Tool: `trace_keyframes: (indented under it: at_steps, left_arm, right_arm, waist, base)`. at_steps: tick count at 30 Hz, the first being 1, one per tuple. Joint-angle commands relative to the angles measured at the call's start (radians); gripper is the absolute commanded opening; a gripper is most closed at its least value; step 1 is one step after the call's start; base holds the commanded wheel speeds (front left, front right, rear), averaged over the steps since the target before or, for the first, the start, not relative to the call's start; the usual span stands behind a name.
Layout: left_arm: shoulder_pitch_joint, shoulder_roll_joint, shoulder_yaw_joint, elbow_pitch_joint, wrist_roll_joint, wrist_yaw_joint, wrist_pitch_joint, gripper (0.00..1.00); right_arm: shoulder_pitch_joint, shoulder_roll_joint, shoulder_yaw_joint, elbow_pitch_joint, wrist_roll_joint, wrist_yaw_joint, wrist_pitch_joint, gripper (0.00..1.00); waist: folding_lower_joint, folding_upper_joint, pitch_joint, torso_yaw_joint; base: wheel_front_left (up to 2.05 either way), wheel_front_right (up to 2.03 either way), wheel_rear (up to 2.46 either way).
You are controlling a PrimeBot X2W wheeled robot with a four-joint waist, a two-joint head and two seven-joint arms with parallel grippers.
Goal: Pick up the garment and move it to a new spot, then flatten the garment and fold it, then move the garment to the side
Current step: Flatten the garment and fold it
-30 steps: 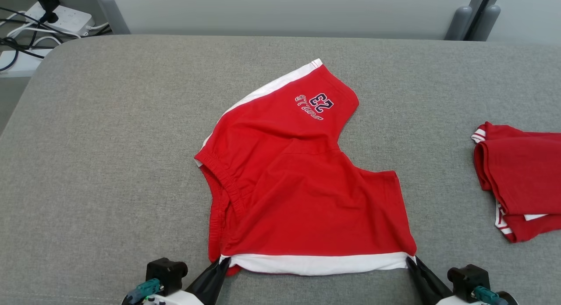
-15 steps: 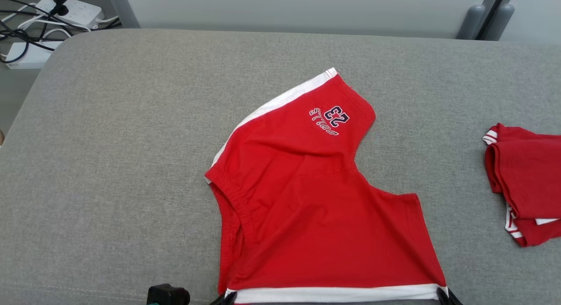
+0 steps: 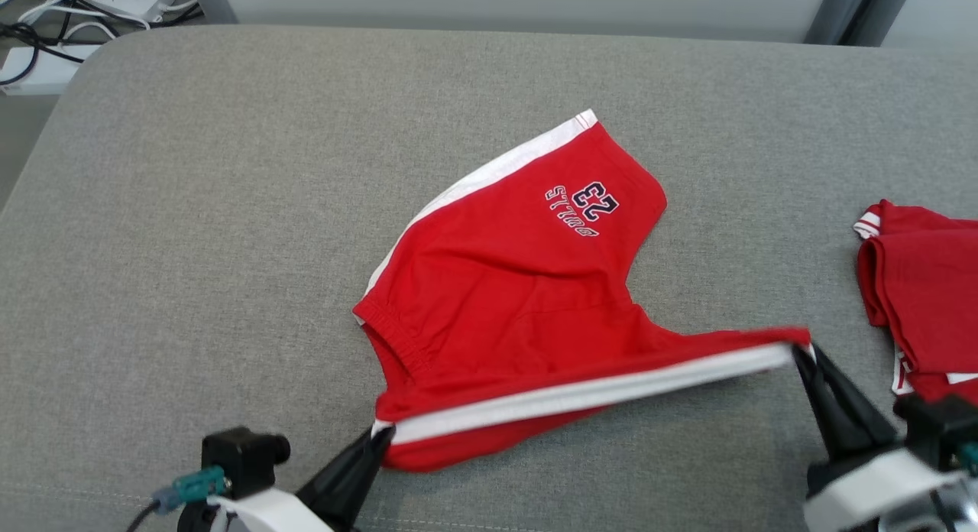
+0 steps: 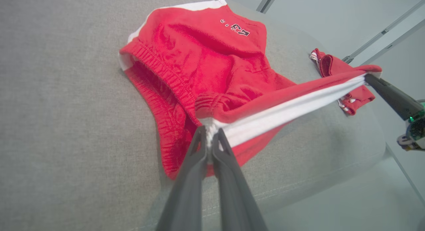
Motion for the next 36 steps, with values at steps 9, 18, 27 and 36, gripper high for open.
trace_keyframes:
  at_steps: [9,18,27,36]
  left_arm:
    - [-0.334,-0.050,0.072,0.130,-0.070,-0.083,-0.009,0.00]
    - [-0.577,-0.151,0.029,0.374,-0.096,-0.159,-0.044,0.00]
    - [-0.683,-0.198,-0.027,0.519,-0.131,-0.182,-0.094,0.07]
    - [-0.695,-0.195,-0.035,0.565,-0.105,-0.176,-0.280,1.00]
  right_arm:
    - [-0.608,-0.191,0.228,0.228,0.052,-0.004,0.071,0.00]
    - [-1.037,-0.235,0.480,0.578,0.125,-0.004,0.075,0.00]
    - [-1.183,-0.234,0.655,0.790,0.204,-0.004,0.029,0.00]
    - [-1.194,-0.210,0.707,0.890,0.335,-0.004,-0.136,1.00]
  waist:
    - [0.0000,-0.0001,0.130,0.072]
    - [0.0000,-0.0001,0.231,0.180]
    - [0.0000,-0.0001,0.261,0.227]
    - [0.0000,-0.0001,0.228,0.213]
  base:
    - [0.00,0.00,0.00]
    - [0.00,0.00,0.00]
    - [0.00,0.00,0.00]
    - [0.00,0.00,0.00]
